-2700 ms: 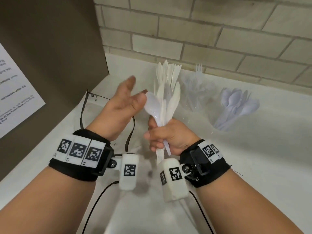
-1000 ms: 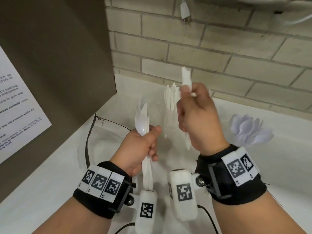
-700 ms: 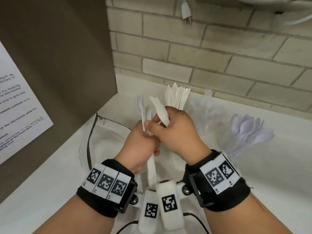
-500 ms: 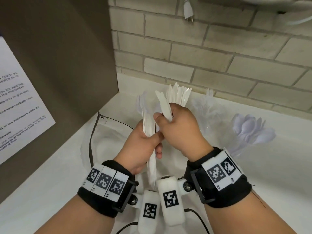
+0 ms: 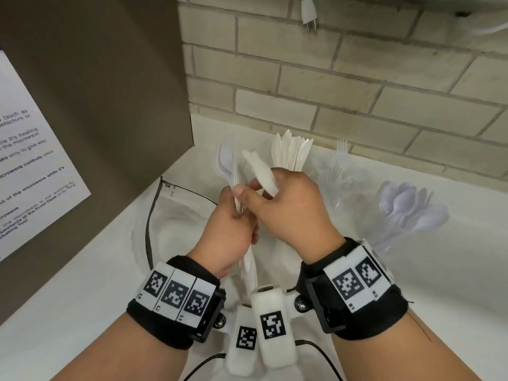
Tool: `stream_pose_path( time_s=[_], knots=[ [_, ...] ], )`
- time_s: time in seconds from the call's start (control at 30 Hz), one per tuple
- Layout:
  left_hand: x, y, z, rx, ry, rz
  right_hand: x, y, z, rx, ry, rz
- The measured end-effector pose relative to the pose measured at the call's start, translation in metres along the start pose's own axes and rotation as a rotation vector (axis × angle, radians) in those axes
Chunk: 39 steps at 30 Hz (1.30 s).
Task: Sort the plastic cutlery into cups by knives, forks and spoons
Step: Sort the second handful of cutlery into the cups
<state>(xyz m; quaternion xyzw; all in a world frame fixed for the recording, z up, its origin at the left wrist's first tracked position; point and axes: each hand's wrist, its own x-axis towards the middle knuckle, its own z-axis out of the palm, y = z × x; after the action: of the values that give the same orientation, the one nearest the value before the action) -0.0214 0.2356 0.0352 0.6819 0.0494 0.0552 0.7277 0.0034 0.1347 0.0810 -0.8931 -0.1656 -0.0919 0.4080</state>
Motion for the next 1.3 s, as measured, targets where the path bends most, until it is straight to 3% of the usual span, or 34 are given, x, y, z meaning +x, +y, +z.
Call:
stream_pose_path(
  time_s=[0.07, 0.2, 0.33, 0.53, 0.6, 0.73, 0.8, 0.9, 1.1, 1.3],
  knots=[
    [0.001, -0.001, 0.002, 0.087, -0.025, 0.028, -0.001, -0.002, 0.003, 0.019, -0.037, 0.035],
    [0.000, -0.004, 0.004, 0.204, -0.021, 0.030, 0.001, 0.001, 0.010, -0.003, 0.054, 0.008],
    [-0.002, -0.006, 0.005, 0.212, -0.006, 0.005, 0.008, 0.001, 0.011, 0.149, 0.138, 0.016],
    [-0.002, -0.008, 0.007, 0.174, 0.018, -0.057, 0.018, -0.014, -0.022, 0.453, 0.521, -0.050],
    [-0.001, -0.006, 0.007, 0.153, 0.030, -0.069, 0.019, -0.014, -0.030, 0.450, 0.440, -0.022],
    [0.001, -0.003, 0.008, 0.190, 0.037, -0.046, 0.013, 0.000, -0.015, 0.187, 0.067, 0.068],
    [0.002, -0.002, 0.009, 0.266, -0.008, 0.021, 0.007, 0.006, -0.003, 0.156, -0.034, 0.101],
    [0.002, -0.002, 0.011, 0.340, -0.053, 0.055, 0.005, 0.012, 0.005, 0.154, -0.082, 0.149],
    [-0.001, -0.004, 0.008, 0.170, 0.031, -0.068, 0.013, 0.015, 0.002, 0.177, -0.120, 0.198],
    [0.001, -0.006, 0.007, 0.273, 0.051, -0.034, 0.006, 0.012, 0.005, 0.228, -0.129, 0.182]
  ],
)
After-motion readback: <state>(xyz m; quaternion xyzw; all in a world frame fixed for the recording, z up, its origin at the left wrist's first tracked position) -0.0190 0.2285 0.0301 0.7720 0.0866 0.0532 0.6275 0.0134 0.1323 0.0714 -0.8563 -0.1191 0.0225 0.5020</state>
